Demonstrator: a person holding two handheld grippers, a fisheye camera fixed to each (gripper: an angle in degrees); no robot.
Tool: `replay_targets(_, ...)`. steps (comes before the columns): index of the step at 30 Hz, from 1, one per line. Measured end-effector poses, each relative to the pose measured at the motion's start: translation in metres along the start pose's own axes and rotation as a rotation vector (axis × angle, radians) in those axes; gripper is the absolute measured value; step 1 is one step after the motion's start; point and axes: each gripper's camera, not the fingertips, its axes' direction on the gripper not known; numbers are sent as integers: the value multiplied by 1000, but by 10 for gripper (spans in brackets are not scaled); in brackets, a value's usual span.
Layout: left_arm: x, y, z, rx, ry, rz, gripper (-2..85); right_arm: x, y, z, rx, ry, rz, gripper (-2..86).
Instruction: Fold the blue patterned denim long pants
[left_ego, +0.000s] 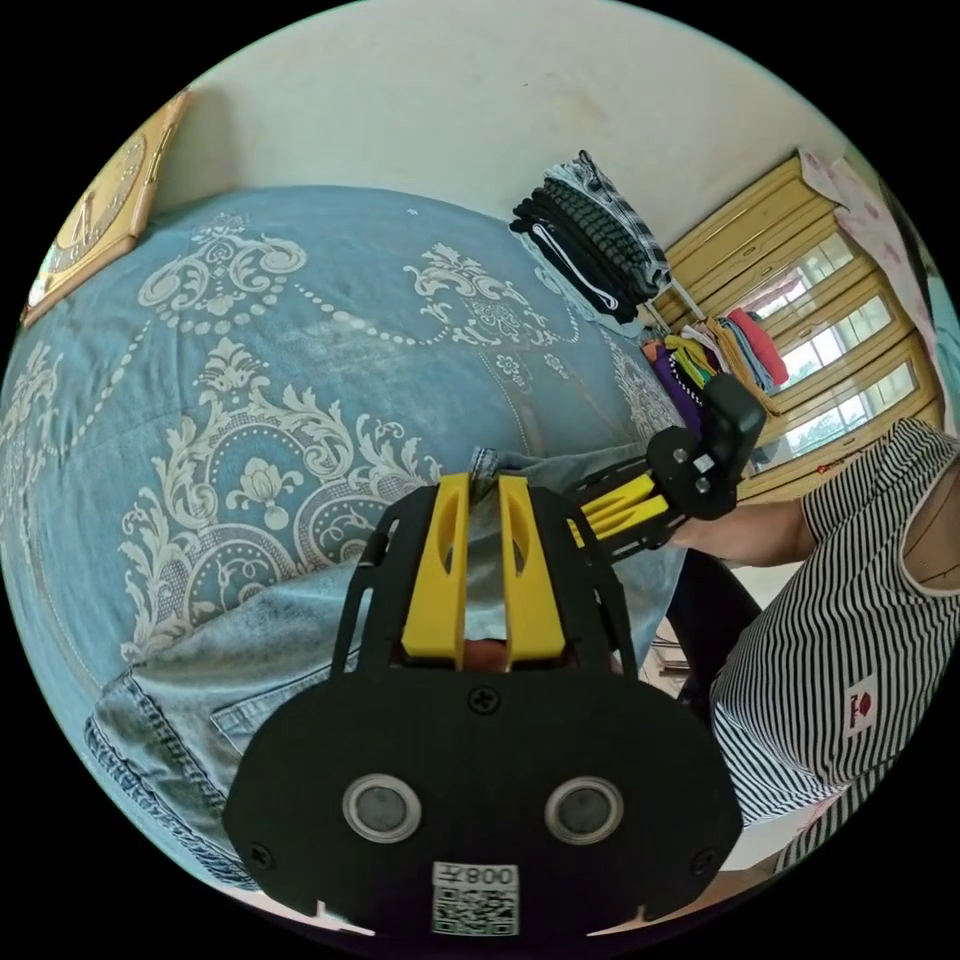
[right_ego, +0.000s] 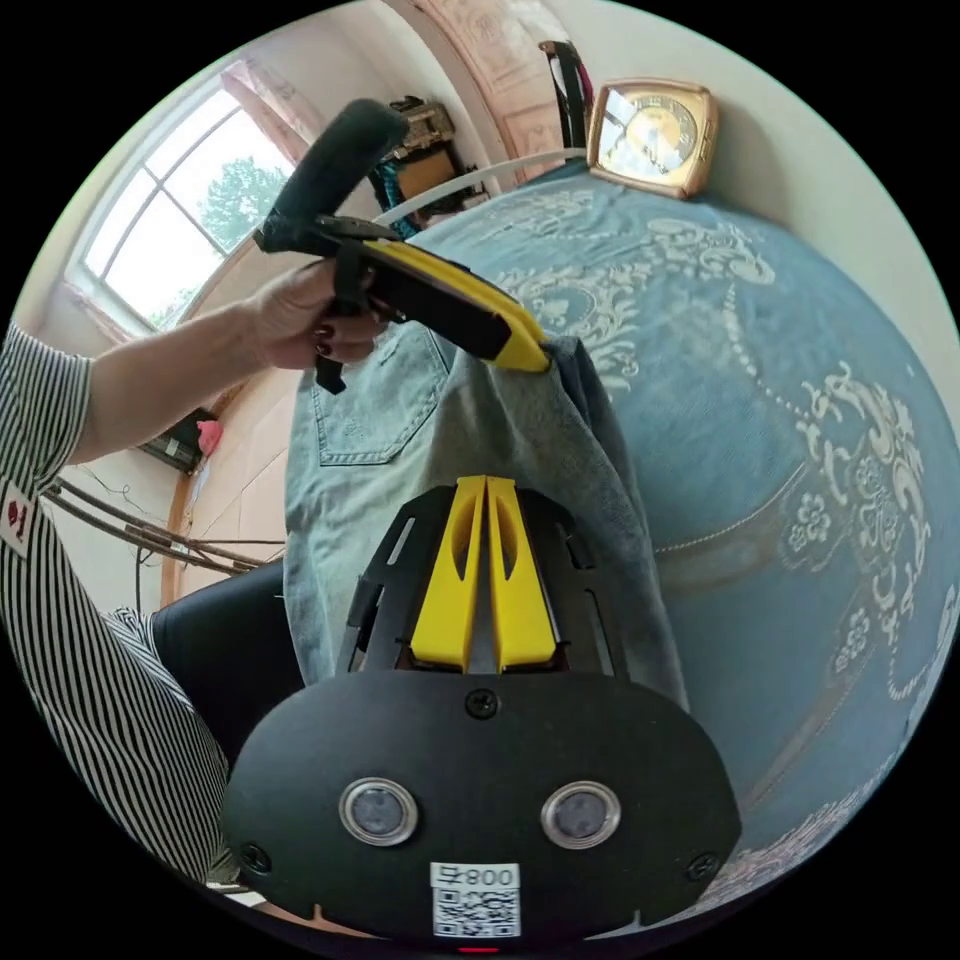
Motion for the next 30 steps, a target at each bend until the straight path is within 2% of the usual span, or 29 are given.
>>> replay_targets(10,-52,-16,48,-104,178,-61,54,18,-5,16,-18,-57,61,2)
replay_targets(13,-49,-15,55,-140,99,-34,37,20,-9,17,-39,-90,65,1)
replay_targets(18,-41,7,49,-88,27,-32,18,11,-9,22,-81,-135,50,1)
replay_targets(30,-33,81,66,-46,24,-206,8,-6,-3,30,-105,-191,85,1)
